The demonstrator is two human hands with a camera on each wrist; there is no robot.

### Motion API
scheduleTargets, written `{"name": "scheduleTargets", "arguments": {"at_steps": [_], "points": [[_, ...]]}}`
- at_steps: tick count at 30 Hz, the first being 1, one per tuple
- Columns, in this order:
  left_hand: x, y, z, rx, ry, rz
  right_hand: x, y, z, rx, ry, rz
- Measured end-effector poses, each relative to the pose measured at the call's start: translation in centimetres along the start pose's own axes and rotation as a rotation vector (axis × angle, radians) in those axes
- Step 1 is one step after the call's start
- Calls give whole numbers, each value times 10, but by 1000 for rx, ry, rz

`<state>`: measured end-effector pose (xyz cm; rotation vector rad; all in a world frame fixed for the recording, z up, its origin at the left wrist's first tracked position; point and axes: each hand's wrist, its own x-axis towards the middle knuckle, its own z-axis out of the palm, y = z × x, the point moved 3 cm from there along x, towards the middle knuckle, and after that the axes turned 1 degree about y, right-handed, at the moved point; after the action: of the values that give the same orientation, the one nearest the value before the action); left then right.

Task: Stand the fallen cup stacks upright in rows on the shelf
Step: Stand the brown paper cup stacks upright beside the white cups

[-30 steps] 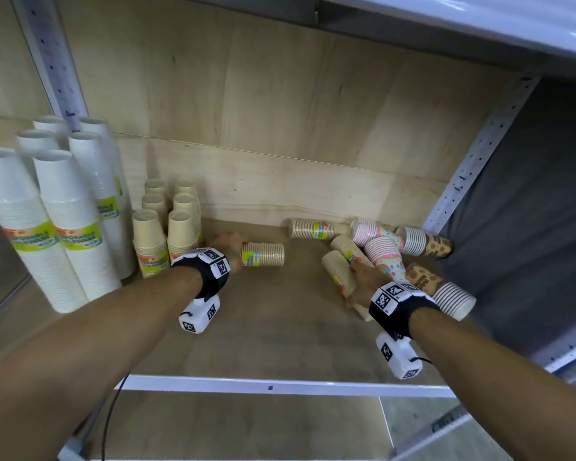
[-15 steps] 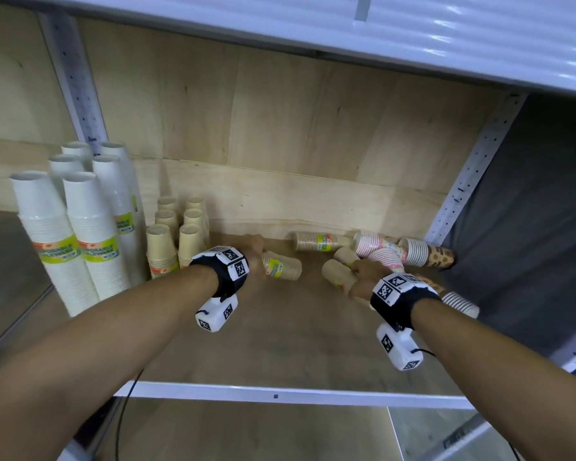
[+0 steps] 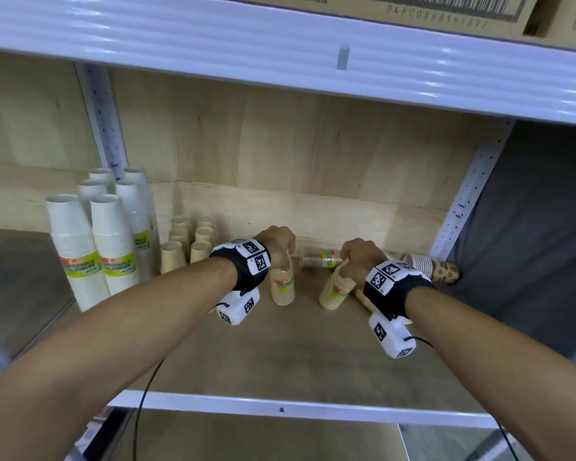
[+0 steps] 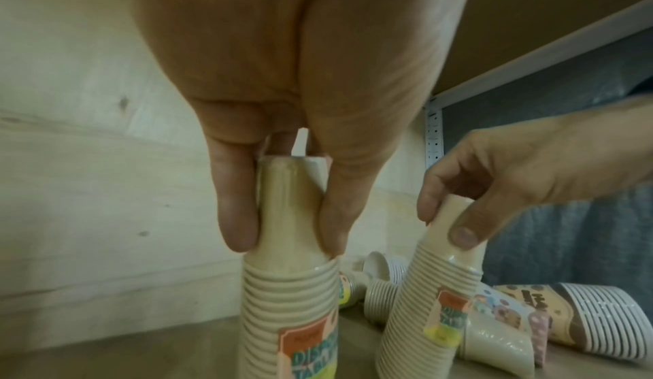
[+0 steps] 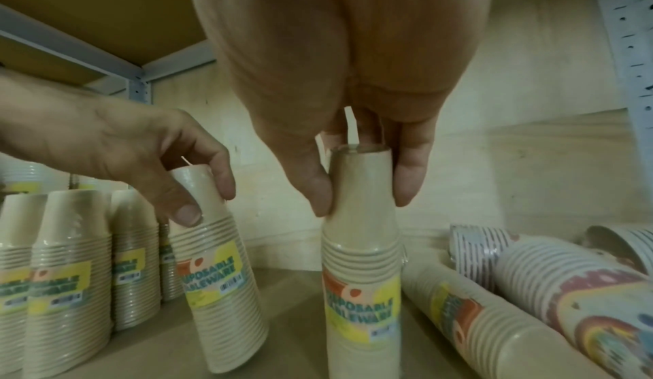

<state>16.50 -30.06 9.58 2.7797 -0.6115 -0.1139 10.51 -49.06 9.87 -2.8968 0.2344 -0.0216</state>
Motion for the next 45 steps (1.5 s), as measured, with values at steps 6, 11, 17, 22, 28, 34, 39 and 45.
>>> {"name": "scheduleTargets", "arguments": {"at_steps": [6, 11, 17, 22, 28, 34, 39, 45], "points": [[-1, 21, -4, 26, -28, 43, -1, -15, 1, 19, -5, -60], [-3, 35, -2, 47, -80, 74, 0, -21, 1, 33, 2, -68], [-5, 42, 3, 7, -77, 127, -5, -26, 2, 60, 25, -86], [-7, 41, -3, -79, 18, 95, -11, -25, -2, 97, 53, -76], [-8, 43, -4, -139, 27, 69, -15, -27, -5, 90, 36, -73], [-8, 47, -2, -145, 41, 84, -17, -30, -4, 55, 35, -93], [-7, 47, -2, -169, 53, 87, -17, -30, -5, 53, 21, -102], [-6, 49, 0, -150, 31, 71, -18, -31, -7, 55, 28, -94]]}}
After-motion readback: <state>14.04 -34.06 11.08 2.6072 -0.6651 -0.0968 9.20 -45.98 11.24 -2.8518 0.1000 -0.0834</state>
